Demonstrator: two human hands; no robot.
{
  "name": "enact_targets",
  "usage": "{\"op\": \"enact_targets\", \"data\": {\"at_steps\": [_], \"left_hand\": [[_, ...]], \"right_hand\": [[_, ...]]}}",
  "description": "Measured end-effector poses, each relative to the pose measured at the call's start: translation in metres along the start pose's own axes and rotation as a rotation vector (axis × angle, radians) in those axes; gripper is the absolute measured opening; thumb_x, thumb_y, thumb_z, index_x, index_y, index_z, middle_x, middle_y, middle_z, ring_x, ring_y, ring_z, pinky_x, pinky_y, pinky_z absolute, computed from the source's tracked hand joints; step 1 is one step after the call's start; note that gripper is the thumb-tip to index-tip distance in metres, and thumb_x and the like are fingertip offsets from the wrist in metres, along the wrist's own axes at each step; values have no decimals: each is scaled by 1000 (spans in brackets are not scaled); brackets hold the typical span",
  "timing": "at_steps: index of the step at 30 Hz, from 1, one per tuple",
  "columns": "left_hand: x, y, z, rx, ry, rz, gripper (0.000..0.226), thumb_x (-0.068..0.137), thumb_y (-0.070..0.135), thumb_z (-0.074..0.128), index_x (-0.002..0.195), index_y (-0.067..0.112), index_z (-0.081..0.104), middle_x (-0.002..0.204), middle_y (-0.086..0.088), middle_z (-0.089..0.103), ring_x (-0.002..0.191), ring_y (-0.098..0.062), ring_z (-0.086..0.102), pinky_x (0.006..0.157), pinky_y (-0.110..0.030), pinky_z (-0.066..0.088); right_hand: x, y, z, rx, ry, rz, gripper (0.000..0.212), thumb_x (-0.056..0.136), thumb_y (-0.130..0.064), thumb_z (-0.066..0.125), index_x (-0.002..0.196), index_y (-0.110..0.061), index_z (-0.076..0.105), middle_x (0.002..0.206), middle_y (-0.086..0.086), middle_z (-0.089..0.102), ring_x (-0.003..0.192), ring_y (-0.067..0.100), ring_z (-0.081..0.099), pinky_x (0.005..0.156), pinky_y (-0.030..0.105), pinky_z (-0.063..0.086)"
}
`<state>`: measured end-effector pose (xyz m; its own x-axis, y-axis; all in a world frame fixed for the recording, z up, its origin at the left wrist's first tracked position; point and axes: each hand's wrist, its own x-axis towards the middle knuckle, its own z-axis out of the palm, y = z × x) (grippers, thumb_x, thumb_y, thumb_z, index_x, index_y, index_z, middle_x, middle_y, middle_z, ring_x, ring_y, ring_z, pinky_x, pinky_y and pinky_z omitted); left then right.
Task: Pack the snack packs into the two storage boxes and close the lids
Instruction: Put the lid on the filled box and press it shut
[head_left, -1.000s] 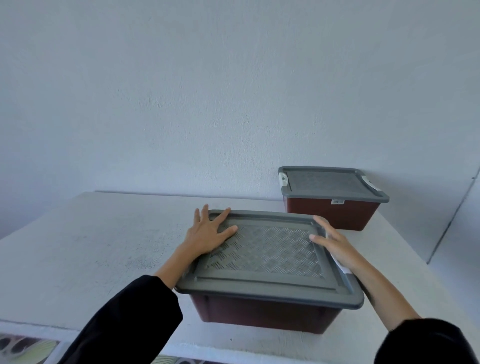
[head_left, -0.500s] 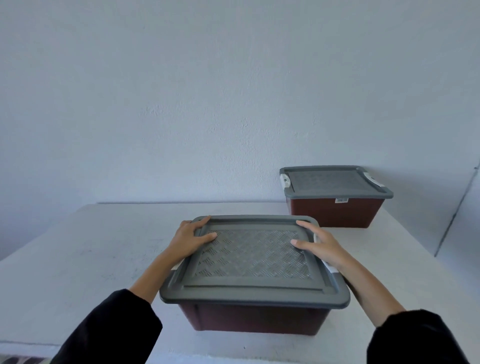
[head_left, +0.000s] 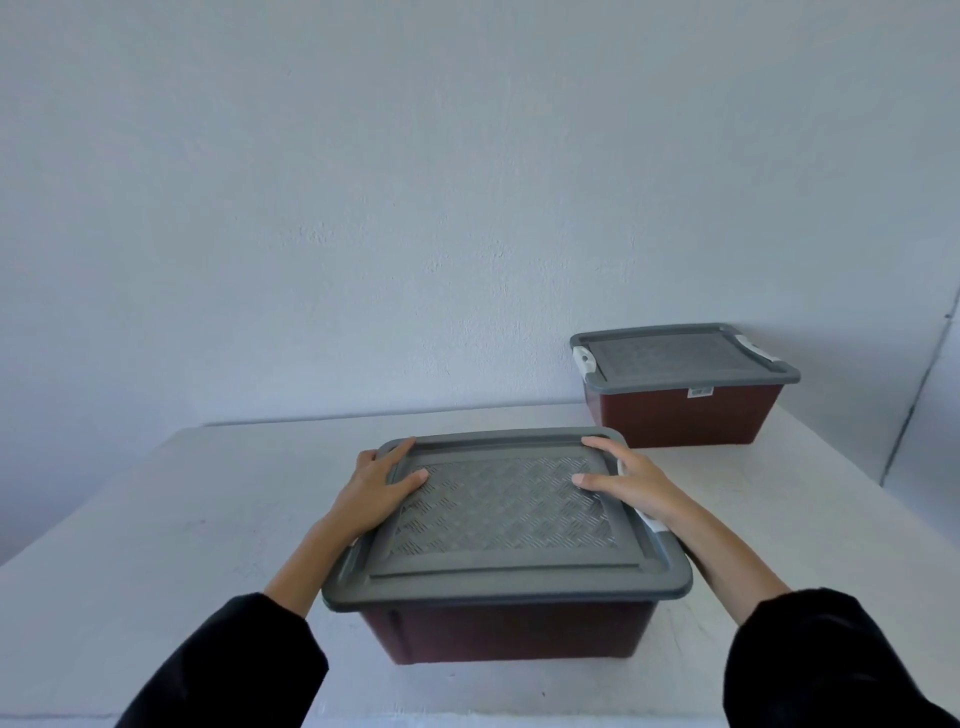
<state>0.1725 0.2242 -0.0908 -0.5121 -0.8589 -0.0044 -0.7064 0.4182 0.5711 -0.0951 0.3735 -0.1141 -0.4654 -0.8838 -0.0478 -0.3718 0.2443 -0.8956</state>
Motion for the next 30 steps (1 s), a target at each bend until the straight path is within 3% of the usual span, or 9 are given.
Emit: {"op": "enact_targets", "data": {"at_steps": [5, 8, 11, 16, 19, 24, 30], "left_hand": [[-6, 3, 2, 89, 15, 38, 59, 94, 47, 41, 147, 32, 20, 154, -13, 8, 141, -33, 19, 113, -44, 23], [-9, 7, 7, 277, 113, 142, 54, 97, 41, 34, 147, 22, 22, 157, -7, 7, 144, -26, 11, 115, -43, 22], [-13, 10, 12, 383, 94, 223, 49, 100, 35, 28, 147, 21, 23, 157, -3, 13, 145, -19, 10, 118, -41, 11], [-36, 18, 24, 486, 7, 227, 50, 101, 37, 20, 149, 25, 11, 158, 0, 5, 146, -19, 3, 117, -42, -2], [-52, 28, 29, 346, -98, 273, 50, 101, 38, 24, 148, 27, 14, 158, -1, 4, 146, -21, 0, 117, -38, 0], [-74, 35, 29, 170, -54, 417, 40, 98, 38, 36, 138, 34, 40, 153, 8, 28, 144, -13, 18, 114, -33, 20], [-98, 35, 39, 205, 172, 497, 37, 97, 38, 37, 130, 29, 53, 141, 10, 47, 130, -9, 44, 100, -27, 40]], "right_hand": [[-9, -9, -1, -153, 5, 3, 66, 77, -45, 67, 136, -34, 39, 147, 4, 35, 137, 24, 30, 109, 38, 29], [-21, -18, 3, -535, 27, 7, 62, 87, -53, 48, 143, -36, 27, 155, 12, 10, 143, 32, 12, 113, 48, 22], [-41, -25, 18, -814, 91, -83, 48, 98, -43, 30, 145, -35, 22, 157, 11, -5, 144, 34, -4, 115, 49, 10], [-65, -31, 40, -909, 61, -215, 46, 100, -35, 26, 145, -29, 25, 156, 3, 17, 145, 22, 12, 116, 41, 11], [-74, -38, 43, -884, 50, -230, 45, 99, -35, 30, 144, -27, 29, 154, 1, 23, 144, 20, 17, 115, 38, 13], [-98, -48, 65, -766, 23, -317, 43, 98, -36, 34, 140, -29, 37, 152, -5, 30, 142, 16, 22, 113, 31, 22], [-118, -40, 76, -712, 231, -470, 36, 98, -30, 35, 128, -26, 54, 138, -9, 50, 130, 9, 42, 100, 23, 38]]}}
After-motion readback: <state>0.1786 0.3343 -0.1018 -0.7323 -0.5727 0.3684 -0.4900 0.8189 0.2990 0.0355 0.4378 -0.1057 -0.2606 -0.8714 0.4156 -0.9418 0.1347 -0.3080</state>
